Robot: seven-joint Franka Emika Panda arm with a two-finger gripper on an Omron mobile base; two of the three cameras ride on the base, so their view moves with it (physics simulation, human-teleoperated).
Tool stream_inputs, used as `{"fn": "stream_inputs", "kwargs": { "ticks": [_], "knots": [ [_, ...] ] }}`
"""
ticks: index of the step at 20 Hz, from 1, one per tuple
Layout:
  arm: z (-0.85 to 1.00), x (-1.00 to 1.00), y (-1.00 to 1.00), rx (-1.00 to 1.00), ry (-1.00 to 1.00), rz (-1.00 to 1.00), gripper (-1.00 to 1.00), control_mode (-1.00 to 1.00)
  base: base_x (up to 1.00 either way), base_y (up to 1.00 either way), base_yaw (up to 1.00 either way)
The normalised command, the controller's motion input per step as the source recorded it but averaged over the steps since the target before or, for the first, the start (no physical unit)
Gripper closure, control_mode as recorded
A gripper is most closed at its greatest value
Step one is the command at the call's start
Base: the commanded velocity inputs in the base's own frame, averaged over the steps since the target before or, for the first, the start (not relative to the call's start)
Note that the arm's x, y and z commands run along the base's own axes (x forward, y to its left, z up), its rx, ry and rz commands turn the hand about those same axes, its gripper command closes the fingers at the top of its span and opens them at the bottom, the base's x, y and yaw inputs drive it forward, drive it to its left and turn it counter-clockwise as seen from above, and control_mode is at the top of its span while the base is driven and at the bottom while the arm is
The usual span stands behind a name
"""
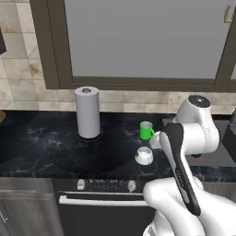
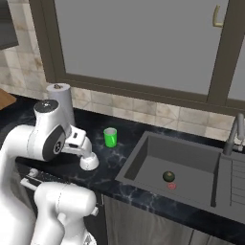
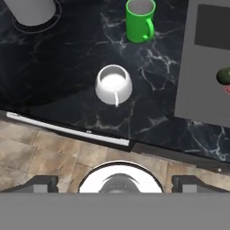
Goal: Clear the mugs and bowl far away from the sink.
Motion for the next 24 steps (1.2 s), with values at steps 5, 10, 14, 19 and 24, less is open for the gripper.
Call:
{"fn": "stream_inputs", "kwargs": {
  "ticks": [5,10,14,19,24],
  "knots": [
    [-0.43,0.11,0.00,0.00,0.15,0.00,-1.00,-1.00,0.00,0.00,0.00],
    [-0.37,0.18,0.00,0.00,0.14,0.00,-1.00,-1.00,0.00,0.00,0.00],
    [-0.34,0.27,0.00,0.00,0.10,0.00,-1.00,-1.00,0.00,0.00,0.00],
    [-0.27,0.30,0.00,0.00,0.06,0.00,-1.00,-1.00,0.00,0.00,0.00],
    [-0.14,0.28,0.00,-0.01,0.00,0.00,-1.00,-1.00,0.00,0.00,0.00]
  ]
}}
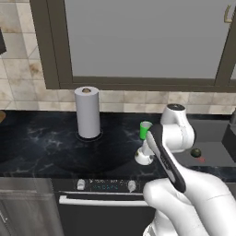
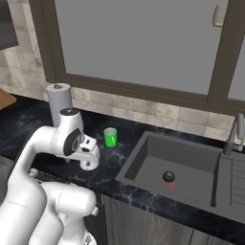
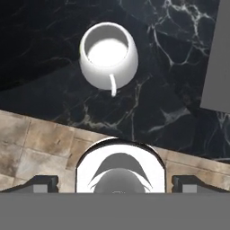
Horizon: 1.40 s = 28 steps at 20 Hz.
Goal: Clear the mugs and bowl far away from the sink.
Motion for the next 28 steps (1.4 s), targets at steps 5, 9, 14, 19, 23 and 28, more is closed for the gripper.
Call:
{"fn": "stream_inputs", "kwargs": {
  "ticks": [5,9,14,19,23,28],
  "knots": [
    [-0.14,0.29,0.00,-0.01,0.02,0.02,-1.00,-1.00,0.00,0.00,0.00],
    [-0.24,0.27,0.00,0.00,0.08,0.10,-1.00,-1.00,0.00,0.00,0.00],
    [-0.29,0.25,0.00,0.00,0.10,0.15,-1.00,-1.00,0.00,0.00,0.00],
    [-0.20,0.10,0.00,0.00,0.05,0.14,-1.00,-1.00,0.00,0.00,0.00],
    [-0.16,0.10,0.00,0.00,0.02,0.08,-1.00,-1.00,0.00,0.00,0.00],
    [-0.14,0.02,0.02,0.00,0.00,-0.02,-1.00,-1.00,0.00,0.00,0.00]
  ]
}}
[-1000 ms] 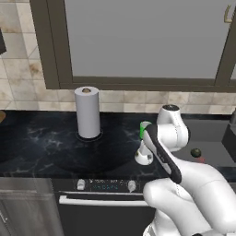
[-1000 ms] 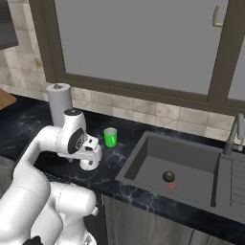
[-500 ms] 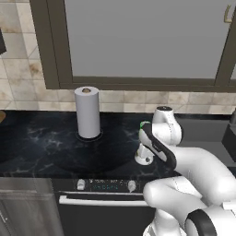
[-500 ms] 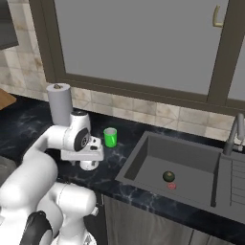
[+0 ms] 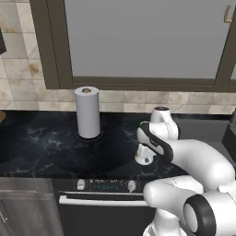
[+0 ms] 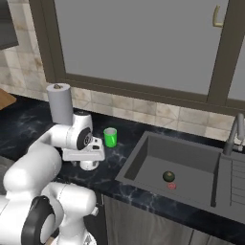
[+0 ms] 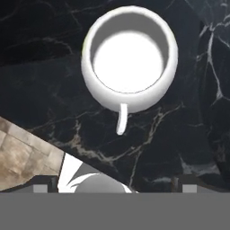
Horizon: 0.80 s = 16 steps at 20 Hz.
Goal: Clear the mugs and bowl far away from the sink.
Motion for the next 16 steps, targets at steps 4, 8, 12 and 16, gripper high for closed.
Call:
{"fn": "stream_inputs", "kwargs": {
  "ticks": [4,8,12,16],
  "knots": [
    [-0.16,0.06,0.07,0.00,0.00,-0.07,-1.00,-1.00,0.00,0.00,0.00],
    [-0.21,0.10,0.05,0.00,0.00,-0.06,-1.00,-1.00,0.00,0.00,0.00],
    [-0.24,0.21,0.00,0.00,0.00,-0.01,-1.00,-1.00,0.00,0.00,0.00],
    [-0.20,0.21,0.00,0.00,0.00,0.00,-1.00,-1.00,0.00,0.00,0.00]
  ]
}}
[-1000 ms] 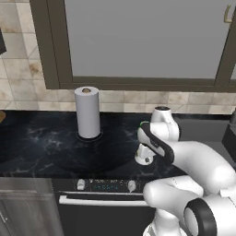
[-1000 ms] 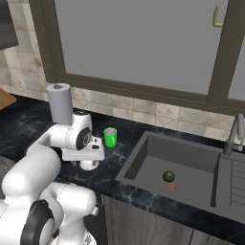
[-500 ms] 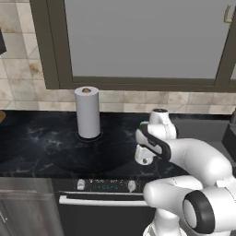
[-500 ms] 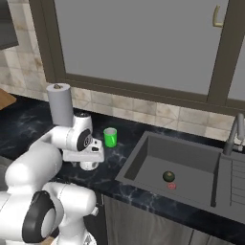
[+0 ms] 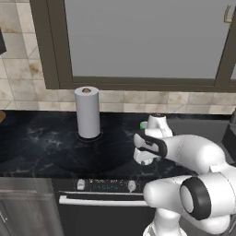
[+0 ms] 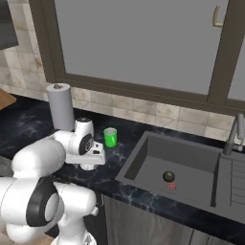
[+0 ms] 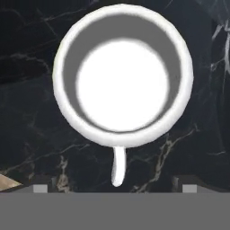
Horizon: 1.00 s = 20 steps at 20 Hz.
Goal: Clear the mugs and bowl far away from the sink.
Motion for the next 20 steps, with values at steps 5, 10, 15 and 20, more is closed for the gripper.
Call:
{"fn": "stream_inputs", "kwargs": {
  "ticks": [5,10,15,20],
  "knots": [
    [-0.19,0.18,0.00,0.00,0.00,0.00,-1.00,-1.00,0.00,0.00,0.00],
    [-0.17,0.23,0.00,0.00,0.00,0.00,-1.00,-1.00,0.00,0.00,0.00],
    [-0.06,0.00,0.00,0.00,0.00,0.00,-1.00,-1.00,0.00,0.00,0.00],
    [-0.06,-0.12,0.00,0.00,0.00,0.00,-1.00,-1.00,0.00,0.00,0.00]
  ]
}}
